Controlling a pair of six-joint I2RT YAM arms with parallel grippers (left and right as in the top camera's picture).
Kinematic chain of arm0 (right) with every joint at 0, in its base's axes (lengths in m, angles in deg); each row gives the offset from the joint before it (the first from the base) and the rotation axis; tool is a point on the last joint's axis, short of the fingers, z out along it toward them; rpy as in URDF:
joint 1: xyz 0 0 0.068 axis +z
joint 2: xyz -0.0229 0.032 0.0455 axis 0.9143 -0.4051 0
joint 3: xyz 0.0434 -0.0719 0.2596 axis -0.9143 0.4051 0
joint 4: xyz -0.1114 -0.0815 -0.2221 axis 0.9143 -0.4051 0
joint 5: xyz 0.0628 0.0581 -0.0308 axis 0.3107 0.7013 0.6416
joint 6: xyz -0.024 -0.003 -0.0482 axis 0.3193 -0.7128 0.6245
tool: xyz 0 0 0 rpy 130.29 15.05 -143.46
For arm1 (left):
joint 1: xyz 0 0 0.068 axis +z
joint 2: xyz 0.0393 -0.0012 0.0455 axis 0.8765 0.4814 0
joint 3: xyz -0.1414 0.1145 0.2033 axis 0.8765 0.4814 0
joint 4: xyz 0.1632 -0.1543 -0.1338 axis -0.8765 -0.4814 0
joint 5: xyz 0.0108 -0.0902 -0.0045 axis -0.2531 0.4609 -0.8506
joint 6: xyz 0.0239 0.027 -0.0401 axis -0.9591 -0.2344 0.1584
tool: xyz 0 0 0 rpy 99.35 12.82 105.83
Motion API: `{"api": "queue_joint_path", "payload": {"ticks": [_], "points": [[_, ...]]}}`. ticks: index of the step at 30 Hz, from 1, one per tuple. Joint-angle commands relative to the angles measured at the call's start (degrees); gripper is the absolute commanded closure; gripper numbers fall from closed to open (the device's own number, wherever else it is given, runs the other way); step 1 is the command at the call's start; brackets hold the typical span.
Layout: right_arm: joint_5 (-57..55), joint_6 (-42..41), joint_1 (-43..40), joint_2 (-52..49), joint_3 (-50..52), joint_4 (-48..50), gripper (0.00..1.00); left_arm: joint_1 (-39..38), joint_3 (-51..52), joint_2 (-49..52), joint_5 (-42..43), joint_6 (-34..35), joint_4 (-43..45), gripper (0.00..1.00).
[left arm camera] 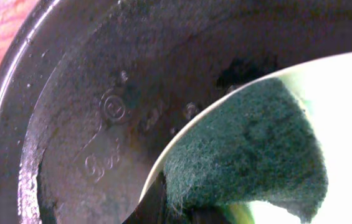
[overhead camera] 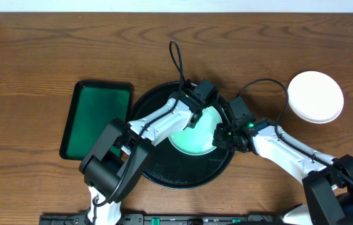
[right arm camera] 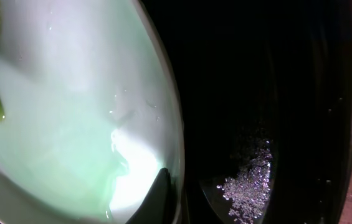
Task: Clean dirty plates on tray and stack at the side
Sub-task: 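Scrub the pale green plate with the sponge while the right gripper holds it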
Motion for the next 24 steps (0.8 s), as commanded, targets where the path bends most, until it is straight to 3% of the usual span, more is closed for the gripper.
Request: {"api": "queue_joint_path", "payload": {"ticks": [1, 5, 10, 16, 24], "points": [[-2.71, 3.58, 0.00, -2.12, 3.67, -4.55, 0.99, 4.44, 2.54, 3.87, -8.09, 2.21, -5.11, 0.93], [-2.71, 3.63, 0.00, -2.12, 3.67, -4.57, 0.99, 4.28, 2.54, 3.87, 0.31, 1.64, -7.85, 0.92], [-2.71, 3.63, 0.00, -2.12, 3.67, -4.55, 0.99, 3.45, 2.54, 3.87, 18.78, -6.71, -7.96, 0.93], [-2.71, 3.58, 0.00, -2.12, 3.67, -4.55, 0.99, 0.00, 2.54, 3.87, 34.71, -15.41, -7.76, 0.93], [-2.71, 3.58, 0.00, -2.12, 3.67, -4.57, 0.99, -3.48, 2.54, 3.87, 46.27, -15.15, -3.54, 0.93]]}}
